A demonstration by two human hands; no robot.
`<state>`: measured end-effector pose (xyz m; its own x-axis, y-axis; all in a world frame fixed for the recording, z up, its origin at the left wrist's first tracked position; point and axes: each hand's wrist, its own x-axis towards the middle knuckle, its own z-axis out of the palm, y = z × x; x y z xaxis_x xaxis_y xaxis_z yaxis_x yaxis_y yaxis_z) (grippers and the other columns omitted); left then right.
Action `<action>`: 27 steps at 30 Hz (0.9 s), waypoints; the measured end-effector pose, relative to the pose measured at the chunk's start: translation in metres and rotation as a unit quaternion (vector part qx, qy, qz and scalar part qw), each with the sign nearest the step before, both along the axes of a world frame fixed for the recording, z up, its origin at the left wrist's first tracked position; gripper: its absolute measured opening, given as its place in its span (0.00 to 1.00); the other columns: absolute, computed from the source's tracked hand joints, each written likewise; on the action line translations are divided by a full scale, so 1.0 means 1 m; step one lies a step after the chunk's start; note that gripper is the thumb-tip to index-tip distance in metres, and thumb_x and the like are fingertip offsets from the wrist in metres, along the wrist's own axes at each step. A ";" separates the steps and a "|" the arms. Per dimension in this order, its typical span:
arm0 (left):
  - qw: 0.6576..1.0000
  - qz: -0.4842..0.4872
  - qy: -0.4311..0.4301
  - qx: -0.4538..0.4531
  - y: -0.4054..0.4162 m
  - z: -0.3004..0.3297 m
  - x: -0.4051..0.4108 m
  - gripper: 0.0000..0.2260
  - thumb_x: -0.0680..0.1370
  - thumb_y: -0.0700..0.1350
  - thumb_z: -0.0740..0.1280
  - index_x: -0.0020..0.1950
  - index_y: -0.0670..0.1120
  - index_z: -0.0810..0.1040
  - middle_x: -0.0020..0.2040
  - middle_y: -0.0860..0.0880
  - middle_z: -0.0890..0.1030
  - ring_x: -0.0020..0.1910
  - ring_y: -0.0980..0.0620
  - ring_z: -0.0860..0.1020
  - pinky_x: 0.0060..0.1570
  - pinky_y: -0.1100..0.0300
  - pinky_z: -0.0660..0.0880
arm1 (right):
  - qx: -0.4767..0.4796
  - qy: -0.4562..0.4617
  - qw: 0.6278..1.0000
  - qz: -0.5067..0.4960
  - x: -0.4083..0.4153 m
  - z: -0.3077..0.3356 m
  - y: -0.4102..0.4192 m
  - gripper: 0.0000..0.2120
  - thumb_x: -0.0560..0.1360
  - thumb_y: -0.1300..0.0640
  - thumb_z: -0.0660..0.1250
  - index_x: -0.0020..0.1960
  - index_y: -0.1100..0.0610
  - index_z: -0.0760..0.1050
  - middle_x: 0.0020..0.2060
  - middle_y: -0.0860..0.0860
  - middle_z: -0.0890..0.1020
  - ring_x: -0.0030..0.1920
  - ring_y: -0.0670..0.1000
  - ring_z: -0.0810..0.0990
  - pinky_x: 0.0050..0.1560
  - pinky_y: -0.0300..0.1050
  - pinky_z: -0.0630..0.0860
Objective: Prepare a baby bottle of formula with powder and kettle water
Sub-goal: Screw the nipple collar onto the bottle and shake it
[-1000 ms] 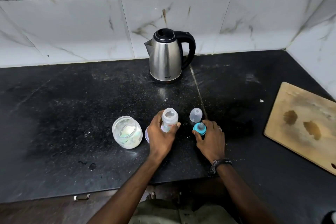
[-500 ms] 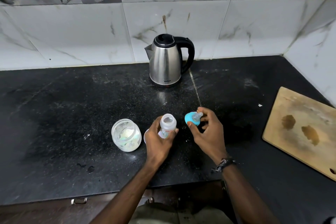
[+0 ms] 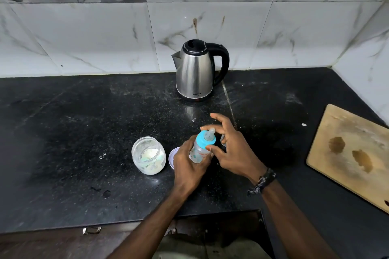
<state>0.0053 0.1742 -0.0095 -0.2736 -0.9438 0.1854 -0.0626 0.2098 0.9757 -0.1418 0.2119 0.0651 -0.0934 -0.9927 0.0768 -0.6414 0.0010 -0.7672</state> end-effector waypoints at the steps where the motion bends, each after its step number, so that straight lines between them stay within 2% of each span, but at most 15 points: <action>1: 1.000 0.002 -0.005 -0.007 0.000 0.000 0.000 0.18 0.75 0.43 0.77 0.64 0.48 0.80 0.55 0.48 0.85 0.53 0.45 0.84 0.53 0.38 0.80 | 0.004 0.011 1.000 0.004 -0.001 0.000 -0.001 0.41 0.73 0.63 0.74 0.77 0.46 0.54 0.62 0.36 0.79 0.55 0.32 0.74 0.60 0.39 0.66; 6: 1.000 -0.006 -0.010 -0.024 -0.002 -0.001 -0.001 0.17 0.75 0.44 0.77 0.63 0.49 0.81 0.53 0.48 0.85 0.51 0.44 0.84 0.50 0.36 0.79 | 0.016 0.056 0.998 0.015 -0.001 0.008 -0.005 0.43 0.72 0.61 0.75 0.77 0.45 0.53 0.63 0.38 0.80 0.42 0.30 0.71 0.61 0.46 0.71; 8: 0.999 -0.006 -0.013 -0.031 -0.002 0.001 -0.001 0.18 0.75 0.44 0.77 0.64 0.48 0.81 0.55 0.49 0.85 0.53 0.45 0.84 0.52 0.37 0.79 | 0.008 0.083 0.997 0.010 -0.001 0.013 -0.006 0.43 0.71 0.58 0.76 0.76 0.46 0.53 0.62 0.39 0.80 0.40 0.35 0.71 0.60 0.47 0.72; 10: 0.998 -0.002 -0.025 -0.050 -0.002 0.006 0.000 0.18 0.75 0.44 0.77 0.65 0.48 0.81 0.56 0.52 0.85 0.55 0.48 0.84 0.54 0.40 0.79 | -0.001 0.117 0.993 0.007 -0.001 0.020 -0.006 0.42 0.71 0.55 0.76 0.76 0.47 0.54 0.61 0.40 0.81 0.43 0.41 0.71 0.61 0.48 0.72; 12: 0.997 0.000 -0.034 -0.062 -0.002 0.010 -0.001 0.18 0.75 0.45 0.77 0.64 0.49 0.81 0.56 0.56 0.85 0.54 0.50 0.83 0.54 0.42 0.79 | -0.002 0.124 0.992 -0.002 -0.002 0.026 -0.008 0.42 0.70 0.51 0.78 0.75 0.49 0.56 0.59 0.42 0.82 0.47 0.46 0.77 0.62 0.49 0.73; 14: 0.997 0.004 -0.041 -0.068 -0.002 0.011 -0.002 0.18 0.75 0.45 0.77 0.63 0.49 0.81 0.55 0.57 0.85 0.54 0.51 0.83 0.54 0.43 0.78 | -0.008 0.146 0.989 -0.031 -0.002 0.028 -0.010 0.43 0.67 0.42 0.78 0.74 0.50 0.60 0.53 0.45 0.85 0.49 0.51 0.82 0.58 0.51 0.76; 15: 0.997 0.006 -0.043 -0.067 -0.002 0.010 -0.003 0.18 0.74 0.46 0.77 0.63 0.49 0.81 0.56 0.57 0.85 0.54 0.51 0.83 0.54 0.42 0.78 | -0.012 0.177 0.983 -0.055 -0.002 0.028 -0.011 0.45 0.65 0.34 0.75 0.73 0.50 0.61 0.48 0.47 0.86 0.47 0.52 0.83 0.54 0.52 0.78; 17: 0.997 0.006 -0.041 -0.060 -0.002 0.007 -0.005 0.19 0.73 0.46 0.77 0.63 0.50 0.81 0.58 0.56 0.84 0.57 0.50 0.83 0.56 0.41 0.78 | -0.006 0.258 0.961 -0.100 0.000 0.028 -0.012 0.53 0.59 0.18 0.61 0.73 0.49 0.59 0.39 0.48 0.85 0.42 0.54 0.84 0.46 0.50 0.79; 19: 0.998 0.005 -0.040 -0.054 -0.001 0.005 -0.006 0.20 0.72 0.47 0.77 0.64 0.52 0.80 0.61 0.58 0.83 0.60 0.51 0.82 0.60 0.42 0.77 | 0.001 0.308 0.944 -0.121 0.002 0.027 -0.014 0.59 0.56 0.12 0.47 0.75 0.50 0.55 0.36 0.51 0.84 0.41 0.57 0.84 0.43 0.50 0.78; 21: 0.998 0.007 -0.037 -0.048 0.000 0.005 -0.007 0.21 0.72 0.49 0.76 0.65 0.53 0.80 0.61 0.58 0.83 0.60 0.52 0.81 0.61 0.43 0.77 | 0.006 0.299 0.947 -0.113 -0.001 0.027 -0.014 0.62 0.57 0.12 0.46 0.78 0.52 0.49 0.40 0.51 0.84 0.43 0.56 0.84 0.46 0.52 0.79; 23: 0.998 0.003 -0.037 -0.046 -0.001 0.005 -0.007 0.21 0.73 0.51 0.75 0.65 0.51 0.80 0.60 0.57 0.84 0.59 0.51 0.82 0.60 0.42 0.77 | 0.019 0.237 0.968 -0.083 -0.006 0.029 -0.013 0.60 0.61 0.17 0.59 0.80 0.52 0.46 0.53 0.49 0.83 0.52 0.53 0.82 0.57 0.54 0.77; 24: 0.998 0.004 -0.038 -0.046 -0.002 0.005 -0.007 0.21 0.73 0.52 0.75 0.65 0.51 0.80 0.59 0.57 0.84 0.59 0.51 0.82 0.59 0.42 0.77 | 0.028 0.194 0.978 -0.064 -0.009 0.029 -0.013 0.58 0.63 0.24 0.67 0.80 0.51 0.45 0.58 0.48 0.81 0.56 0.51 0.81 0.61 0.54 0.76; 25: 0.998 0.004 -0.041 -0.046 -0.003 0.005 -0.006 0.21 0.73 0.52 0.75 0.65 0.50 0.80 0.59 0.56 0.84 0.58 0.51 0.82 0.58 0.42 0.77 | 0.036 0.154 0.986 -0.046 -0.009 0.030 -0.013 0.58 0.64 0.30 0.74 0.80 0.49 0.44 0.61 0.46 0.79 0.58 0.50 0.79 0.63 0.53 0.75; 27: 0.998 0.002 -0.047 -0.048 -0.005 0.003 -0.005 0.20 0.73 0.51 0.75 0.65 0.49 0.80 0.57 0.55 0.84 0.57 0.50 0.82 0.57 0.42 0.77 | 0.041 0.119 0.992 -0.015 -0.006 0.028 -0.013 0.57 0.65 0.41 0.79 0.80 0.46 0.45 0.60 0.43 0.77 0.59 0.49 0.78 0.64 0.52 0.74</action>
